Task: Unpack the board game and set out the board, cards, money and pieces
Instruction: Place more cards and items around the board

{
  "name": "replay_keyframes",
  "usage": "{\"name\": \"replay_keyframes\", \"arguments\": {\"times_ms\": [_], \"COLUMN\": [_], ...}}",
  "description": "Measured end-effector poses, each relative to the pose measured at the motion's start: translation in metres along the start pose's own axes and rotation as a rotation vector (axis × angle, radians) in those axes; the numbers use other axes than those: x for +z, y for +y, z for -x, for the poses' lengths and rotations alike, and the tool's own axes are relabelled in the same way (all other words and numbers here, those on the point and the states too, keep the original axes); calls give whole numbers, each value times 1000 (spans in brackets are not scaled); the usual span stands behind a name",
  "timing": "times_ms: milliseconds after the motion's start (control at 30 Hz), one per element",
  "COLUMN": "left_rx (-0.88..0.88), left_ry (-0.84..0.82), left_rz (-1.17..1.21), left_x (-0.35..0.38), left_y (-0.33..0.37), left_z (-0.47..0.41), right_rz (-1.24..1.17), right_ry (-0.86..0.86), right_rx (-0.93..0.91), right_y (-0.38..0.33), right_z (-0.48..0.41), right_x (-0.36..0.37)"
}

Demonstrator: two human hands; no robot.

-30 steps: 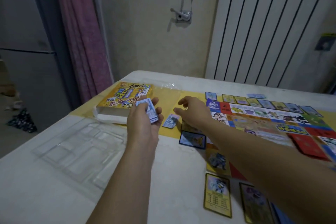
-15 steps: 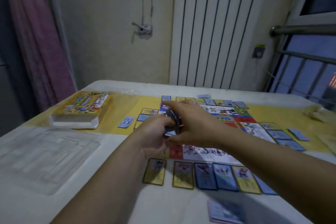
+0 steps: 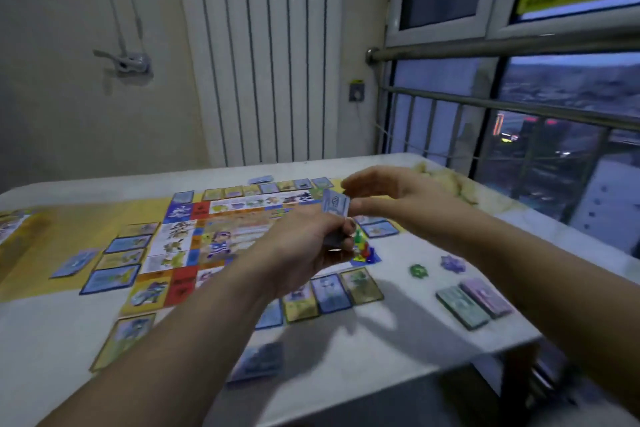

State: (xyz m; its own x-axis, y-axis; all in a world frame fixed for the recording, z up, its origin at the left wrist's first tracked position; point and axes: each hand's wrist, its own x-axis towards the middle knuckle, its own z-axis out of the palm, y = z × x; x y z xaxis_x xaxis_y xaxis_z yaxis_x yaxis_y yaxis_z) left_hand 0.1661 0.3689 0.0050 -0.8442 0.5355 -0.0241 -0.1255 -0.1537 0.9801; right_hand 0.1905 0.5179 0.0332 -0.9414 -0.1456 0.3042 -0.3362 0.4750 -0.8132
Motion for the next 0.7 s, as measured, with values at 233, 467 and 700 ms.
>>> {"name": "replay_keyframes", "arguments": {"times_ms": [233,467,700], "left_rx": [39,145,467], "left_ry": [-220,-218,21], "left_rz": [-61,-435,-1027], "left_x": [95,139,111], "left_y": [-11,-41,-108], "left_z": [-31,-56,-57], "right_rz": [-87,-64,447], "right_ry": [195,442,-17], "right_rx": [185,172,539], "right_y": [32,63,120], "right_z": [51,83,89], "right_x": [-71,-122,-143]}}
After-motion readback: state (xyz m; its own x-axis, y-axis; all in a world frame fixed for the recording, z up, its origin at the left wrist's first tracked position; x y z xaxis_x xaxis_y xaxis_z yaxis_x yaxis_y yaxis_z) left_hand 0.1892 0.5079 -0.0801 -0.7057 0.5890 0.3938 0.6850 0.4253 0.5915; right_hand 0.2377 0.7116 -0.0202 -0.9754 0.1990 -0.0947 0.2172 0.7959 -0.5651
